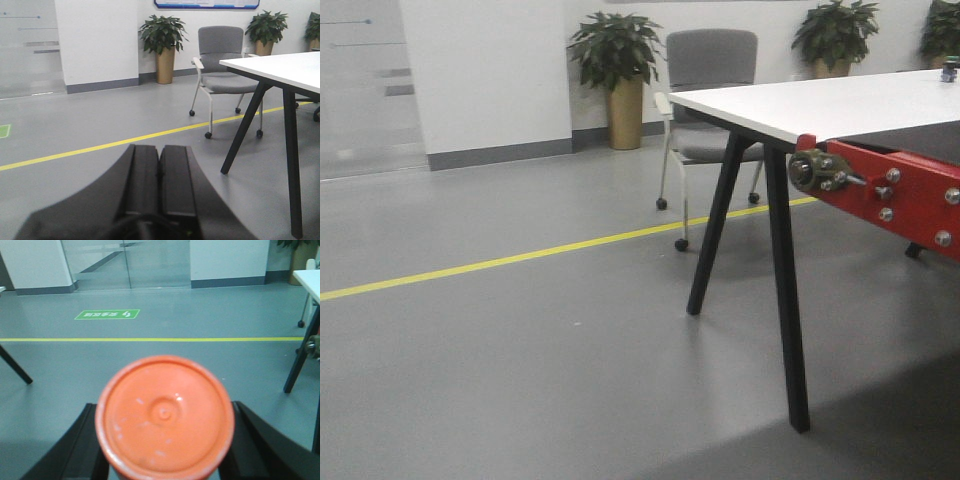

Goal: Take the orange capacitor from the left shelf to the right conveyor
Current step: 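Drive the base to the red conveyor holding the cylinder in the right gripper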

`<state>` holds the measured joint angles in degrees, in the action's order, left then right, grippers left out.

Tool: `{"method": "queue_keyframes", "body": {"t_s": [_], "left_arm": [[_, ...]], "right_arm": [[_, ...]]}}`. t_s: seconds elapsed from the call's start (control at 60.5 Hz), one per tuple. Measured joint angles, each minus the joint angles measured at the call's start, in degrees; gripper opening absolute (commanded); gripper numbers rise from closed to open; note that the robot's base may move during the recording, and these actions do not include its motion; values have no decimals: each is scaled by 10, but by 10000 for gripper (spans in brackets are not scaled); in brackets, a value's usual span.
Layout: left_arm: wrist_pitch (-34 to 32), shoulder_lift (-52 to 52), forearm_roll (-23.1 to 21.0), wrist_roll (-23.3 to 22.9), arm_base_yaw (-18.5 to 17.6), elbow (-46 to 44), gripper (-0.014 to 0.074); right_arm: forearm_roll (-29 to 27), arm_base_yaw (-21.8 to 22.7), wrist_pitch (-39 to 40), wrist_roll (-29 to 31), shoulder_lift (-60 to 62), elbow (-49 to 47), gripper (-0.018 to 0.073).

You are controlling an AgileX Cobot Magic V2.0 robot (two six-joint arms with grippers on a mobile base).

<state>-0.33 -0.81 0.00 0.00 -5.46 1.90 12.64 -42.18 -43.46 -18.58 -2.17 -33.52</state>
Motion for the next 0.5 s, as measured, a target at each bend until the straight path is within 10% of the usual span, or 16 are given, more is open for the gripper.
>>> {"method": "queue_keyframes", "body": {"t_s": [0.496], "left_arm": [[0, 0, 0, 0, 0, 0, -105]], "right_arm": [[0, -108, 0, 0, 0, 0, 58]]}}
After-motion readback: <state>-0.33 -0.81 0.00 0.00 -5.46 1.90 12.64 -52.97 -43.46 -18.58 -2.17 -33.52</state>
